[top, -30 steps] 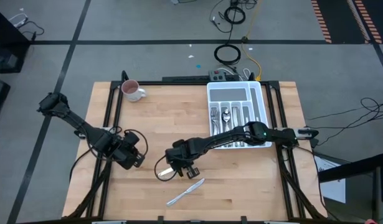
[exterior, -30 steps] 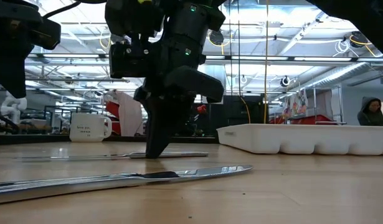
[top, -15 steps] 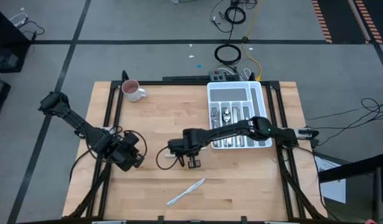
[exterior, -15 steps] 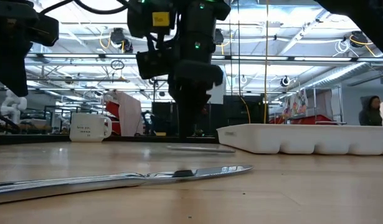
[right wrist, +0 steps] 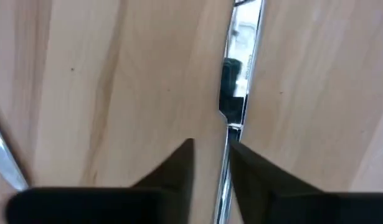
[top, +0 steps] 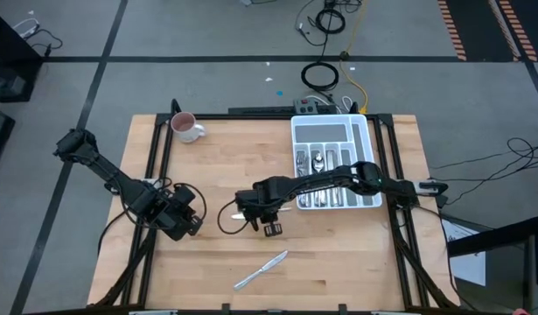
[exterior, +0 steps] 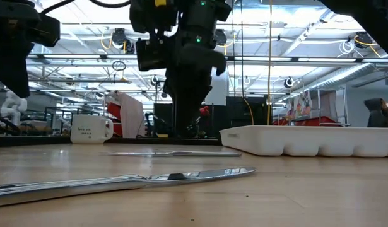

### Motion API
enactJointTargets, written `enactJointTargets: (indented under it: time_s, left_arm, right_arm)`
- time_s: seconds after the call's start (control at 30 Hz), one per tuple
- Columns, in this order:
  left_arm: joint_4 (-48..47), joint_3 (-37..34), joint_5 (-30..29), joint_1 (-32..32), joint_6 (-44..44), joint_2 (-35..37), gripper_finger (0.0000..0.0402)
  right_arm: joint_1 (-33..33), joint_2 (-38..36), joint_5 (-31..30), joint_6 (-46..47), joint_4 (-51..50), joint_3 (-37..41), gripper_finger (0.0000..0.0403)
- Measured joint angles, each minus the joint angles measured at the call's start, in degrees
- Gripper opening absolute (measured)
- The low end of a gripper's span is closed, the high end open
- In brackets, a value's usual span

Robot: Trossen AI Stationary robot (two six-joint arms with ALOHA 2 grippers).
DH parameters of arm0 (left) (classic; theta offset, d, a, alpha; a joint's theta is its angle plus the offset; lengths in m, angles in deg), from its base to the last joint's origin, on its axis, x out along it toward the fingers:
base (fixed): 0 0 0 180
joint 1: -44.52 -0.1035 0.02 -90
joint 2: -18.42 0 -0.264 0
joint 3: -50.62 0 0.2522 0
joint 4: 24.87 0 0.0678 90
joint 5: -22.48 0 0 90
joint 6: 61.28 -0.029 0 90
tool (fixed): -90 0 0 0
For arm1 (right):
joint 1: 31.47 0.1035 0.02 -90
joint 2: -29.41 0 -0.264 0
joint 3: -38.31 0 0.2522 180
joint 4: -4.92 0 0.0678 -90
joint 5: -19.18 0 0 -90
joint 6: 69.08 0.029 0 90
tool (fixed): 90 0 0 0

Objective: Sort silverware
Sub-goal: Put the silver table knife into the silverware tray

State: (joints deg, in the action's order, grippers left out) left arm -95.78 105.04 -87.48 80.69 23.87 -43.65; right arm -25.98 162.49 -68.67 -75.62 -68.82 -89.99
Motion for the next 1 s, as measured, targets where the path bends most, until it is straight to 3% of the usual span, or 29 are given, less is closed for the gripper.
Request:
enactJointTargets:
  time_s: [0.2,0.37,0.8,0.9,1.0]
  left_arm:
    - [-0.02,0.0,-0.53,0.0,-0.05,-0.02,0.0]
    - [-0.17,0.0,-0.56,0.0,-0.2,-0.04,0.0009]
    - [-0.72,0.0,-0.73,-0.02,-0.11,-0.07,0.0014]
    - [-0.91,0.0,-0.73,-0.02,-0.11,-0.07,0.0015]
    - [-0.89,0.0,-0.75,-0.02,-0.09,-0.07,0.0015]
  right_arm:
    - [-1.15,1.07,0.39,-1.12,1.77,-0.02,0.0195]
    - [-1.75,2.45,-0.78,-1.72,2.96,-0.04,0.0233]
    - [-1.83,7.12,-0.34,-3.23,3.11,-0.52,0.0206]
    - [-1.82,8.1,-0.31,-3.19,2.84,-0.52,0.0164]
    - [-1.74,8.63,0.0,-3.32,2.62,-0.55,0.0094]
